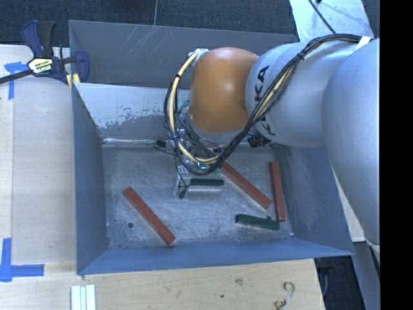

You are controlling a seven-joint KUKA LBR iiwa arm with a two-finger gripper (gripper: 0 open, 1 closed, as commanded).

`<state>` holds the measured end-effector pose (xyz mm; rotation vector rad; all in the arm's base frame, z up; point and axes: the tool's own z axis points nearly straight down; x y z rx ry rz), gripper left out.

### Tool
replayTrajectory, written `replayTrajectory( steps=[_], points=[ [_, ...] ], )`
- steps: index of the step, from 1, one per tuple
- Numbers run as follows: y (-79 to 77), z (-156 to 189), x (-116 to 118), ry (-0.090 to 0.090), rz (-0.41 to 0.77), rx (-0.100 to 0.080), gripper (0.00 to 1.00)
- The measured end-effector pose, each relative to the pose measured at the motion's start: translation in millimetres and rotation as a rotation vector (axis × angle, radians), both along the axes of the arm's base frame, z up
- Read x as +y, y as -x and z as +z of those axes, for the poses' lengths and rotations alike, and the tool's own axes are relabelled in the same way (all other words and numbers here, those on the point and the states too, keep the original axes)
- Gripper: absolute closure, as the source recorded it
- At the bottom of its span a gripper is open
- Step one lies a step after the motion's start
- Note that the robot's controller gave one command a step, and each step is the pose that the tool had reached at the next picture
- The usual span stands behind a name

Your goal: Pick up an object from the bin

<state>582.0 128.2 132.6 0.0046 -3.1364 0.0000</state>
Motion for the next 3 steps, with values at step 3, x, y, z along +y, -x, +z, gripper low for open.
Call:
replayTrajectory(
  steps=[3],
  points=[
    [18.1,-32.3,-88.2,0.000,0.037,-0.006,0.00]
  ],
)
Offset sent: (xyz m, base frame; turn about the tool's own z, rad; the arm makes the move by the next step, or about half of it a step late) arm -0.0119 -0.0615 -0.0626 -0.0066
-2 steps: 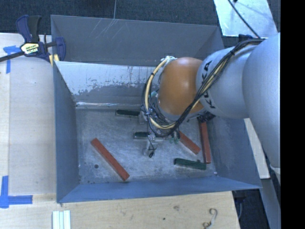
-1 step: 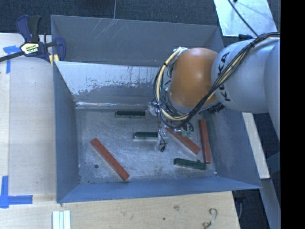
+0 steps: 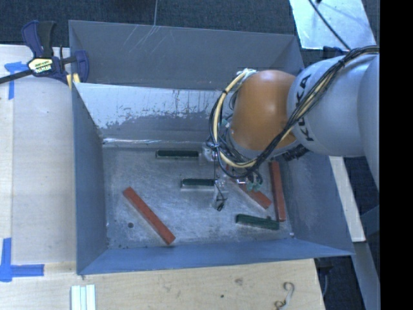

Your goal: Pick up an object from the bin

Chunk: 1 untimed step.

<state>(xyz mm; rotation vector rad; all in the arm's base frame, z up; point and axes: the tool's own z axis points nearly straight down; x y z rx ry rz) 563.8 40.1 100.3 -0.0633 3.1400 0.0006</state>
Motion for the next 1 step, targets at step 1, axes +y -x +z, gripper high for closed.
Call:
replayTrajectory(
  steps=[1],
  points=[
    [2.6,-31.3,-3.2,0.000,-0.063,0.001,0.00]
  ],
)
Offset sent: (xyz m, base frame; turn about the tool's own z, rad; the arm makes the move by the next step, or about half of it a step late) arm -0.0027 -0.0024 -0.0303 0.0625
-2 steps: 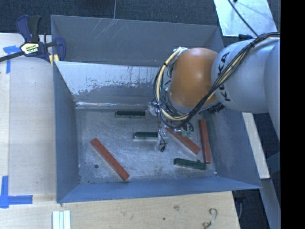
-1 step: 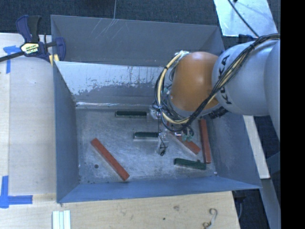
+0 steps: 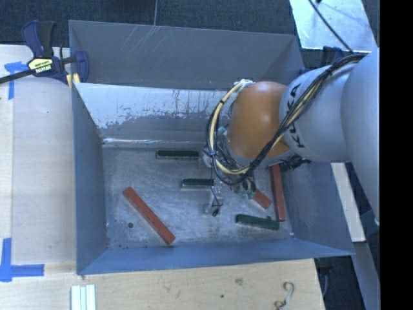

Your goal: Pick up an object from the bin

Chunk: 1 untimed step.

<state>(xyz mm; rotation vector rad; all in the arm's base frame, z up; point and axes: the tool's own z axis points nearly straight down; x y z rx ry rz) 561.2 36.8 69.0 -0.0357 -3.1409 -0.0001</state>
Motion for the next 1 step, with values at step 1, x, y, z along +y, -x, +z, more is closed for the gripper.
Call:
replayTrajectory(
  steps=[1],
  points=[
    [-0.7,0.4,-0.2,0.000,0.000,-0.002,0.00]
  ],
)
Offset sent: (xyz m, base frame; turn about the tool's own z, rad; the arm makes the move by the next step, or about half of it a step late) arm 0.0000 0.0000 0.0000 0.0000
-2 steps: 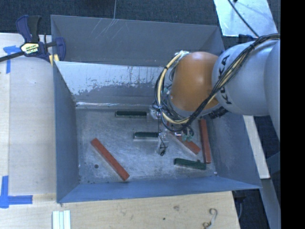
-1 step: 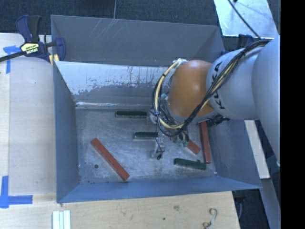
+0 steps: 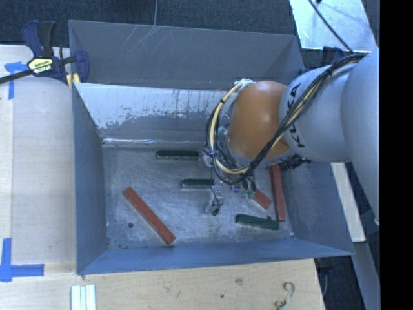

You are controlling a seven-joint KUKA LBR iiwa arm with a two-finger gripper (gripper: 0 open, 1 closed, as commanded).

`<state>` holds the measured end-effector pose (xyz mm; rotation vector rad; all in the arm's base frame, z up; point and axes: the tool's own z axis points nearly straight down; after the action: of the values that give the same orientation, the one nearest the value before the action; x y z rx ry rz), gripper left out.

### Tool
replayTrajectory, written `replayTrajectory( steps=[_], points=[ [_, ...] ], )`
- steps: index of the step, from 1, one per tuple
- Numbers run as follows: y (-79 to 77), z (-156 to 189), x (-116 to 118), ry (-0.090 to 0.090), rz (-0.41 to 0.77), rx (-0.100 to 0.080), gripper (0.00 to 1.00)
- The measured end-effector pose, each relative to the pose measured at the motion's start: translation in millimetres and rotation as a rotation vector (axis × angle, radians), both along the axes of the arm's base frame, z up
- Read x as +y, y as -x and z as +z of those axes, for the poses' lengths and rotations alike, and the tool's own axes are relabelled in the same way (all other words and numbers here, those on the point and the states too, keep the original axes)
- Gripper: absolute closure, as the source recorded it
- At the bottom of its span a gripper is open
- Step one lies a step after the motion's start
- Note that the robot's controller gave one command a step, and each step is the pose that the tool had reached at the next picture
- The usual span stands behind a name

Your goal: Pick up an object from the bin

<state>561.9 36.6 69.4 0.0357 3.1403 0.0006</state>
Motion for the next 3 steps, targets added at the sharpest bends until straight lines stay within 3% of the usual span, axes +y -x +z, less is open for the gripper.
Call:
replayTrajectory(
  steps=[1,2,3],
  points=[
    [-1.0,1.4,-0.3,0.000,-0.001,-0.003,1.00],
    [-2.5,30.8,-0.7,0.000,-0.003,-0.005,1.00],
    [-3.4,37.3,-1.1,0.000,-0.003,-0.004,1.00]
  ],
)
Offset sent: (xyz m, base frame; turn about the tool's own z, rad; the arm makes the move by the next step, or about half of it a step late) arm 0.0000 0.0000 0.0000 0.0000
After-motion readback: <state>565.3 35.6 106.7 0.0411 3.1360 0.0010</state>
